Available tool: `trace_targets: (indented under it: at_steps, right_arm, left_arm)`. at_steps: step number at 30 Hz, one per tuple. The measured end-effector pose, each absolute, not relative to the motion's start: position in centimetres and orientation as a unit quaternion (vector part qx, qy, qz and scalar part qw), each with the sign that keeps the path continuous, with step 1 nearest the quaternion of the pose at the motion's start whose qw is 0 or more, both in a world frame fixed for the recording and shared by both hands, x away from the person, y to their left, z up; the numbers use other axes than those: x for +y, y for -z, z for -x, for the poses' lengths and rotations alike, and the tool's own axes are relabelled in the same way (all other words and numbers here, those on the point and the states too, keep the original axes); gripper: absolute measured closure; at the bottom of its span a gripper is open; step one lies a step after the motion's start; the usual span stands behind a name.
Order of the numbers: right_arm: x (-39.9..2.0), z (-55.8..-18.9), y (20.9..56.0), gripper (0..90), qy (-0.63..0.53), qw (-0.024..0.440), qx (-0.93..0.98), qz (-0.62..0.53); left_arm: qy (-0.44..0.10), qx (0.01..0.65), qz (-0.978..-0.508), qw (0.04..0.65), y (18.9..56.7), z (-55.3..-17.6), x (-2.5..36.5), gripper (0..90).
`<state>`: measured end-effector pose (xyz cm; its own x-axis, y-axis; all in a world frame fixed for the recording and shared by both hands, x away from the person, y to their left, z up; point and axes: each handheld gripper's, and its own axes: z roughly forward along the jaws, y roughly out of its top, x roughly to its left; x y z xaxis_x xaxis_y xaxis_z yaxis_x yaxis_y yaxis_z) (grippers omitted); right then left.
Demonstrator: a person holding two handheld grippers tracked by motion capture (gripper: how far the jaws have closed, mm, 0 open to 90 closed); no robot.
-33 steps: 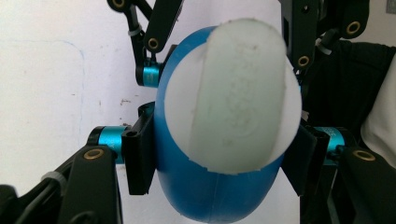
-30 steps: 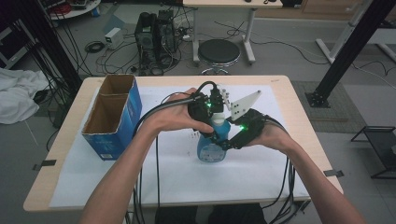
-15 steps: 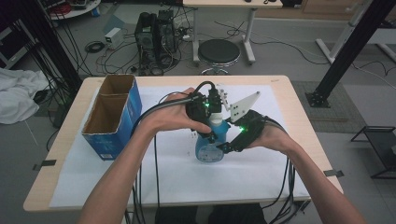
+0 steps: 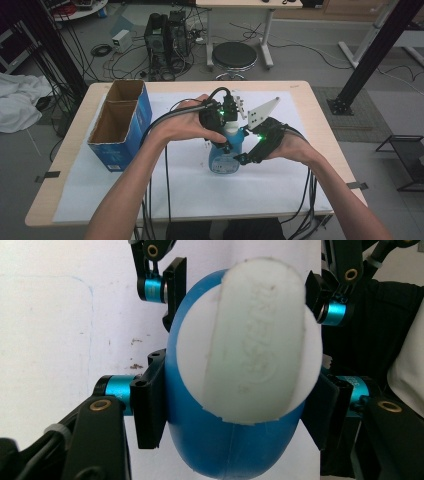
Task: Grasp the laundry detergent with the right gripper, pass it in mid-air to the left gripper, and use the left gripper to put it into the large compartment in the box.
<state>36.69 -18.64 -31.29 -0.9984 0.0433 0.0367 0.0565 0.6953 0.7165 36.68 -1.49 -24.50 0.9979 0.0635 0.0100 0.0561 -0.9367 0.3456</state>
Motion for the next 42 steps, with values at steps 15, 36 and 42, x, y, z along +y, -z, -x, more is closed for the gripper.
trace_targets:
  at_steps: [15,36,42]
  right_arm:
    - [-20.6,-36.8,31.0,11.7,0.370,-0.009,-0.923,0.107]
    - [-25.1,-37.6,30.4,11.7,0.307,-0.051,-0.922,0.231]
    - [-25.7,-38.2,30.4,11.7,0.286,-0.063,-0.931,0.217]
  left_arm:
    - [-0.015,0.088,-0.979,0.183,22.5,-37.0,0.0,37.6]
    - [-0.069,0.271,-0.947,0.157,11.2,-39.6,7.9,37.6]
    - [-0.085,0.320,-0.930,0.160,8.8,-40.3,11.6,37.7]
